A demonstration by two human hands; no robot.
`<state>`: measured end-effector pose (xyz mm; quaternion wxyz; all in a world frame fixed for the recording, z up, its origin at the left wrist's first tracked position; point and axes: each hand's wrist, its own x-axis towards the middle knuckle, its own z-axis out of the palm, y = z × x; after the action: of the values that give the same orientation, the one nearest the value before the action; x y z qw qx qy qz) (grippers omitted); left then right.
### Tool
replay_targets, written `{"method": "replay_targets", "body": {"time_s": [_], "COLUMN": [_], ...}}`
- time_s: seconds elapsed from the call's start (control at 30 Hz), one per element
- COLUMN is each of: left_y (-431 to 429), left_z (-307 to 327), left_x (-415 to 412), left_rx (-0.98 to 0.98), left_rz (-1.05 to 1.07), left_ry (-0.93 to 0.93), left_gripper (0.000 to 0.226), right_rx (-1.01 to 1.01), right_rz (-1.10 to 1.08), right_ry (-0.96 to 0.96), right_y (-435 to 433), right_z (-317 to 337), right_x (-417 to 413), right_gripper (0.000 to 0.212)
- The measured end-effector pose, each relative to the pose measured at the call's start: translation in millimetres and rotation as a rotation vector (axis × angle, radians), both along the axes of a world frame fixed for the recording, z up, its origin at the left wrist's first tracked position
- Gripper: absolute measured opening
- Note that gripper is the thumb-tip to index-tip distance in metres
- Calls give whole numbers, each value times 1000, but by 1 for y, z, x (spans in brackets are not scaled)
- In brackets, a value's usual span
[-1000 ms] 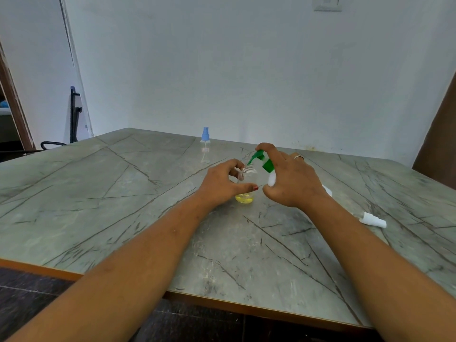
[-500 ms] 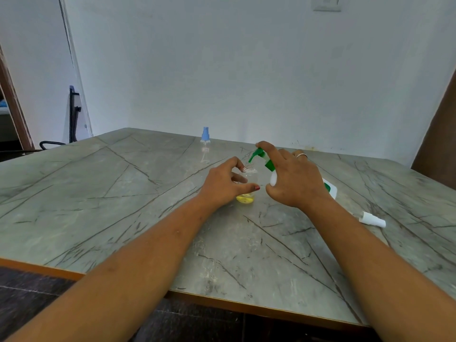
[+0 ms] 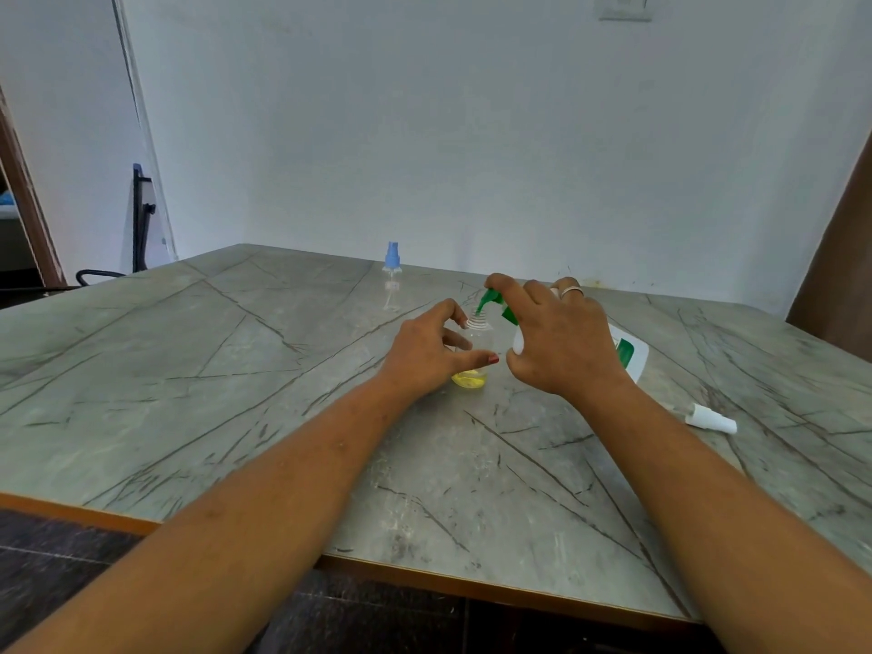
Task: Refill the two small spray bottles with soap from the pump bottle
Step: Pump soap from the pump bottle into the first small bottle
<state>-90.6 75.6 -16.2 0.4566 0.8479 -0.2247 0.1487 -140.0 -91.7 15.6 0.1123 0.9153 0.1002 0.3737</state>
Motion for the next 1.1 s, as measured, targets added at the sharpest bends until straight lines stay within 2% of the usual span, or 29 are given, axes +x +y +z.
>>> {"method": "replay_targets", "body": {"time_s": [0.2, 0.53, 0.7, 0.93, 1.1], "left_y": [0, -1, -2, -5, -5], "left_z": [0, 1, 2, 3, 4], "left_x": [-1, -3, -3, -5, -5], "left_rx": [-11, -5, -11, 24, 37], "left_rz": [5, 2, 19, 46, 55], "left_ry": [5, 16, 30, 41, 53], "left_gripper": [51, 52, 50, 52, 50], "right_rx": [1, -6, 30, 67, 89], "right_rz": [-16, -24, -21, -13, -26], "right_ry": [8, 2, 24, 27, 20], "right_y": [0, 2, 1, 1, 1], "right_z": [0, 1, -2, -2, -1], "right_x": [0, -3, 0, 4, 3], "right_gripper": [82, 77, 84, 78, 83]}}
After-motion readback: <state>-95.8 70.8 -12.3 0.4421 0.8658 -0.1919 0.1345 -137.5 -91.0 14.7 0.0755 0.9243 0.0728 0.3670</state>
